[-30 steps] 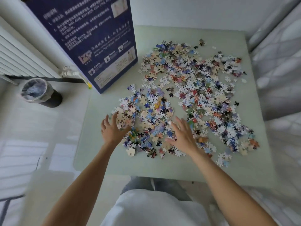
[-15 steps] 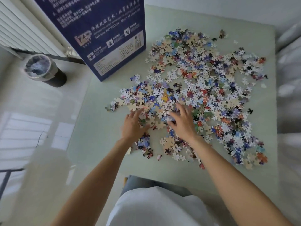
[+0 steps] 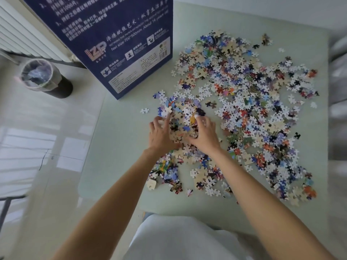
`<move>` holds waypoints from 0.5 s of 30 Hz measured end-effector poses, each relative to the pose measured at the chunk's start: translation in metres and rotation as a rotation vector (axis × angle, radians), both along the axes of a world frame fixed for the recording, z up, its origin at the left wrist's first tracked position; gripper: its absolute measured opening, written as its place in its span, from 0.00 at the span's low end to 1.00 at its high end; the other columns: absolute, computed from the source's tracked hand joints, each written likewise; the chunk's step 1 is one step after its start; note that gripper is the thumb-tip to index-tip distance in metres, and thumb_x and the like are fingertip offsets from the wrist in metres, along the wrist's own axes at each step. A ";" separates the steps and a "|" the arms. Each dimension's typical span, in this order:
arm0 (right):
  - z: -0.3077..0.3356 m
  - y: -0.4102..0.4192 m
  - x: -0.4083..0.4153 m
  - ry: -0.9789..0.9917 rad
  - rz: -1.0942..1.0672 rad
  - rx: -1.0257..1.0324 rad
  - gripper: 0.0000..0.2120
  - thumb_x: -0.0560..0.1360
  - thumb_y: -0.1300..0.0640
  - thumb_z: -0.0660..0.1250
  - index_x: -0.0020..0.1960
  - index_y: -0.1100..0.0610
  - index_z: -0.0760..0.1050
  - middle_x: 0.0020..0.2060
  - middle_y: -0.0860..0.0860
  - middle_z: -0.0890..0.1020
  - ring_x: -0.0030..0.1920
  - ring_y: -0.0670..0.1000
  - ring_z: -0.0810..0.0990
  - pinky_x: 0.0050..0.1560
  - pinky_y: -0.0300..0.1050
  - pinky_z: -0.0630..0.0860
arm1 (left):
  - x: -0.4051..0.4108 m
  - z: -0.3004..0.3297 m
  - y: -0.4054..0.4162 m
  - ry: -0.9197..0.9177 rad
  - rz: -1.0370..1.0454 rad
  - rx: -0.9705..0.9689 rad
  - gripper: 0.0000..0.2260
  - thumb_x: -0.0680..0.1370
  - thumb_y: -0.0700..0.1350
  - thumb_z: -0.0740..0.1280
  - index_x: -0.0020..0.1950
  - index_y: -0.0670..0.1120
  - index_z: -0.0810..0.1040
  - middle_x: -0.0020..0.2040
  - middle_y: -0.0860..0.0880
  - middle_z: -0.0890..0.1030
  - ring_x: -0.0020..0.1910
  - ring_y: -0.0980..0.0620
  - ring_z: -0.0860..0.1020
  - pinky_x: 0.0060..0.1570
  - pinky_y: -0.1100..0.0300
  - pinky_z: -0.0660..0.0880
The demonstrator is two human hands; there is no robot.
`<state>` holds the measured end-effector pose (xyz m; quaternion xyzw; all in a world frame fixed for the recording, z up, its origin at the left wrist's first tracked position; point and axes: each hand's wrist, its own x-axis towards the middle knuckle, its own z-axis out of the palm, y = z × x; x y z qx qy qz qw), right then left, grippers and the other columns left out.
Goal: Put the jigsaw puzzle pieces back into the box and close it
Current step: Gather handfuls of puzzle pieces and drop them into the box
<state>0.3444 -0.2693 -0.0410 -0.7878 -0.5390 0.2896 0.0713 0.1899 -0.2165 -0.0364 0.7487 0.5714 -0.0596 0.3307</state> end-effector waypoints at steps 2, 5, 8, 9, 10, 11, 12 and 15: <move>0.001 -0.001 -0.006 0.100 -0.022 0.011 0.40 0.69 0.49 0.72 0.74 0.53 0.54 0.68 0.57 0.60 0.66 0.57 0.62 0.59 0.51 0.71 | 0.004 0.000 -0.002 -0.042 -0.019 -0.009 0.51 0.62 0.53 0.79 0.76 0.55 0.50 0.69 0.44 0.58 0.66 0.44 0.60 0.66 0.50 0.65; 0.000 0.000 -0.014 0.152 -0.024 0.019 0.41 0.70 0.55 0.73 0.75 0.55 0.52 0.69 0.57 0.60 0.67 0.56 0.65 0.59 0.47 0.70 | 0.001 0.001 -0.001 -0.113 -0.019 -0.020 0.43 0.66 0.48 0.77 0.75 0.55 0.57 0.68 0.44 0.62 0.65 0.44 0.65 0.64 0.52 0.66; 0.001 0.003 -0.016 0.156 -0.048 0.027 0.39 0.71 0.56 0.71 0.74 0.57 0.53 0.68 0.57 0.62 0.65 0.56 0.69 0.59 0.45 0.71 | -0.006 0.003 0.005 -0.182 -0.012 -0.033 0.37 0.67 0.44 0.76 0.72 0.53 0.63 0.63 0.43 0.69 0.61 0.43 0.71 0.62 0.51 0.70; 0.002 0.004 -0.016 0.157 -0.061 0.028 0.38 0.71 0.55 0.71 0.74 0.57 0.53 0.68 0.57 0.62 0.65 0.56 0.69 0.59 0.46 0.71 | -0.008 0.004 0.007 -0.196 -0.011 -0.028 0.35 0.68 0.44 0.76 0.71 0.52 0.65 0.62 0.44 0.70 0.60 0.43 0.72 0.60 0.52 0.71; 0.001 0.006 -0.017 0.156 -0.073 0.028 0.38 0.71 0.55 0.71 0.74 0.56 0.54 0.68 0.57 0.62 0.65 0.56 0.69 0.60 0.47 0.72 | -0.009 0.006 0.010 -0.201 -0.014 -0.024 0.33 0.69 0.43 0.75 0.71 0.52 0.66 0.62 0.44 0.71 0.59 0.43 0.73 0.59 0.53 0.72; 0.001 0.007 -0.017 0.149 -0.080 0.031 0.37 0.71 0.54 0.72 0.73 0.57 0.56 0.67 0.57 0.62 0.65 0.56 0.68 0.60 0.47 0.72 | -0.010 0.007 0.011 -0.204 -0.020 -0.025 0.32 0.69 0.43 0.75 0.70 0.51 0.67 0.62 0.44 0.72 0.59 0.43 0.73 0.58 0.54 0.72; 0.001 0.009 -0.018 0.137 -0.079 0.038 0.37 0.70 0.53 0.73 0.72 0.57 0.57 0.67 0.57 0.61 0.65 0.56 0.67 0.59 0.47 0.72 | -0.010 0.009 0.012 -0.212 -0.024 -0.035 0.32 0.69 0.43 0.75 0.70 0.50 0.67 0.62 0.44 0.72 0.59 0.43 0.73 0.58 0.54 0.71; 0.000 0.013 -0.021 0.076 -0.064 0.060 0.35 0.68 0.52 0.74 0.68 0.58 0.61 0.67 0.58 0.60 0.65 0.57 0.66 0.56 0.47 0.74 | -0.011 0.010 0.010 -0.241 -0.006 -0.084 0.33 0.68 0.46 0.76 0.71 0.49 0.67 0.63 0.44 0.71 0.60 0.46 0.73 0.60 0.56 0.70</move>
